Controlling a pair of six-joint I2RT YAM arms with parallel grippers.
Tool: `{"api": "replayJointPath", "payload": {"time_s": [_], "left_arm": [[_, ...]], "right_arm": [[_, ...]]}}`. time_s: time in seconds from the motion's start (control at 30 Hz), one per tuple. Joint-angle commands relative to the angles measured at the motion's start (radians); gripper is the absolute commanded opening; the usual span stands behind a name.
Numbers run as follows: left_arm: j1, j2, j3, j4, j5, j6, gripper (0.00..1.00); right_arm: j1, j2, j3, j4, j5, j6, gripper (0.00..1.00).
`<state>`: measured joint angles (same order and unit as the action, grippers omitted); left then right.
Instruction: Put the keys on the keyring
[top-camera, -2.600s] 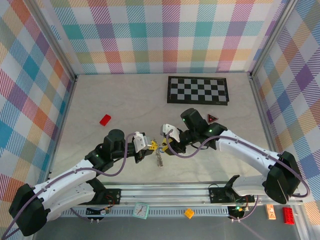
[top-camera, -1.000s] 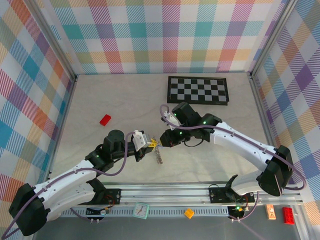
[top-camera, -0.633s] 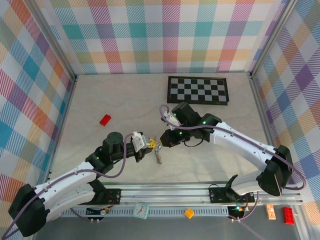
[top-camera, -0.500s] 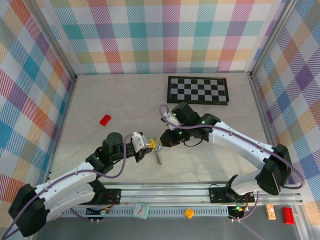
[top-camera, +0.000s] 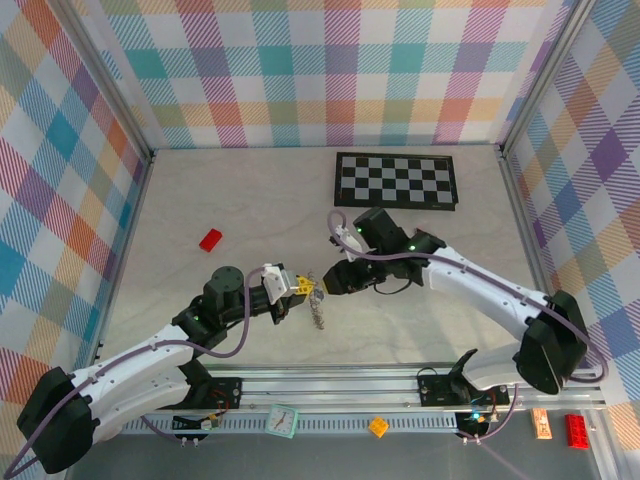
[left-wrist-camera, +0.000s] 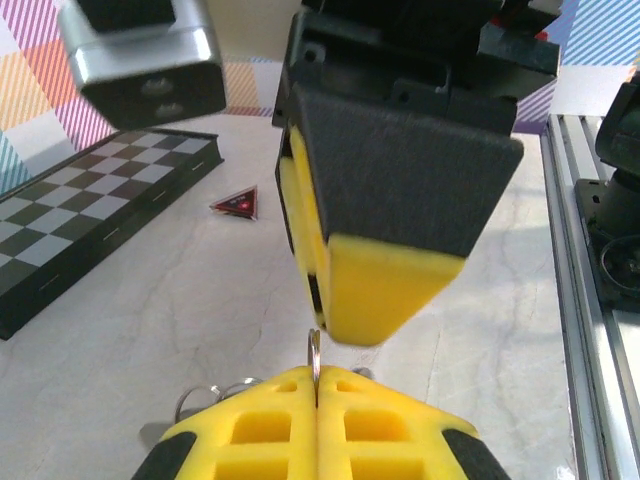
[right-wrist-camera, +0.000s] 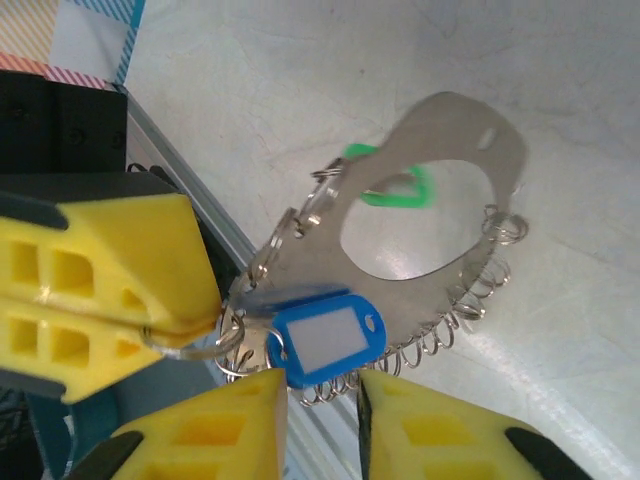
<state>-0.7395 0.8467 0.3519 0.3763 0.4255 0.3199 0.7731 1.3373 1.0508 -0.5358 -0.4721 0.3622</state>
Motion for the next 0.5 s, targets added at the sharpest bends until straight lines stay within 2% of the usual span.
{"api": "replayJointPath", "payload": {"time_s": [0.0, 0.23, 0.47], "left_arm": [[-0.012, -0.01, -0.023, 0.127, 0.022, -0.04, 0.0], [-0.012, 0.032, -0.038, 0.217, 0.069, -0.09, 0.0], [-0.011, 0.059, -0.037, 0.255, 0.118, -0.105, 0.0]], "right_arm": [[-0.005, -0.086, -0.06, 0.118, 0.004, -0.208, 0.27], [-0.005, -0.238, -0.325, 0.531, -0.119, -0.594, 0.29], [-0.005, -0.212, -0.31, 0.53, -0.125, -0.725, 0.28]]}}
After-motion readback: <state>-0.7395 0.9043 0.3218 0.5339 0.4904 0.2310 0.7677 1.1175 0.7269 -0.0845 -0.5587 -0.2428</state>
